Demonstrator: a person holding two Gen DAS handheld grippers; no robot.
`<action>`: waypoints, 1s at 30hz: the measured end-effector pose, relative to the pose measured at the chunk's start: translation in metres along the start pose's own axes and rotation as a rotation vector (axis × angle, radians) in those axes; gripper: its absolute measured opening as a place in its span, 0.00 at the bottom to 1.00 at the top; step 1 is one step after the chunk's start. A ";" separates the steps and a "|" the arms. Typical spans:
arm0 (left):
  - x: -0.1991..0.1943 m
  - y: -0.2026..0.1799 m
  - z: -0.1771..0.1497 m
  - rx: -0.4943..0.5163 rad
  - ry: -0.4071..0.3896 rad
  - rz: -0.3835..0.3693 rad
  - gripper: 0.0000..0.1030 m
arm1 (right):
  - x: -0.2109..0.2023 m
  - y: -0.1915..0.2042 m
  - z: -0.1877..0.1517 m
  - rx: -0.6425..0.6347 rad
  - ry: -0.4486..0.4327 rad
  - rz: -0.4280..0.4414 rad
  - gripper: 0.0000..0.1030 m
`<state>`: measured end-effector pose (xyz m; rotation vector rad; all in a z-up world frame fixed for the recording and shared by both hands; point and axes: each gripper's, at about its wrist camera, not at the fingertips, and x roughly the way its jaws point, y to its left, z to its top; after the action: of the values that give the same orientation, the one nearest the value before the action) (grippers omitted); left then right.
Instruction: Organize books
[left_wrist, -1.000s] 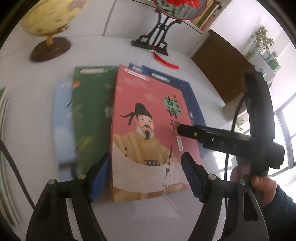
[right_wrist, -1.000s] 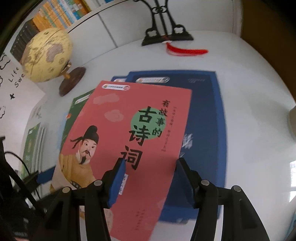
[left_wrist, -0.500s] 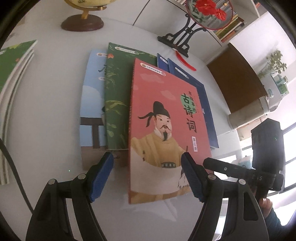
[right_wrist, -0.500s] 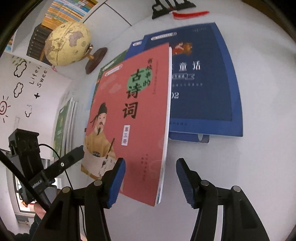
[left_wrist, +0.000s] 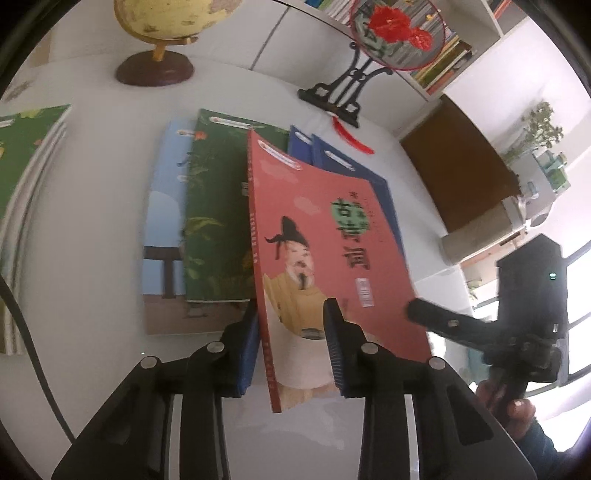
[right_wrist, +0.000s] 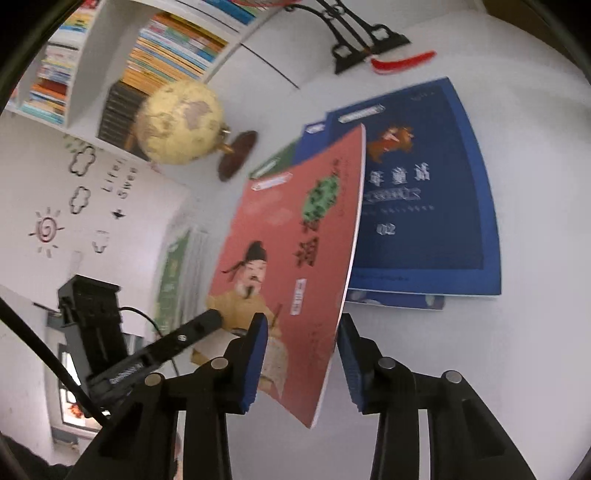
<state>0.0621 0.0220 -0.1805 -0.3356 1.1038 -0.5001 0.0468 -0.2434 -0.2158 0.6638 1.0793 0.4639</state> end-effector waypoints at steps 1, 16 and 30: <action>0.005 -0.002 -0.001 0.007 0.010 0.001 0.28 | 0.003 0.000 0.001 -0.004 0.005 -0.011 0.38; -0.008 -0.042 -0.007 0.145 -0.061 0.047 0.24 | 0.010 0.024 -0.007 -0.217 0.011 -0.114 0.27; -0.023 -0.020 -0.002 -0.060 -0.109 -0.052 0.23 | 0.041 0.000 0.000 0.084 0.140 0.135 0.58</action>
<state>0.0475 0.0179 -0.1536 -0.4406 1.0078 -0.4900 0.0639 -0.2168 -0.2422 0.7904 1.1955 0.5906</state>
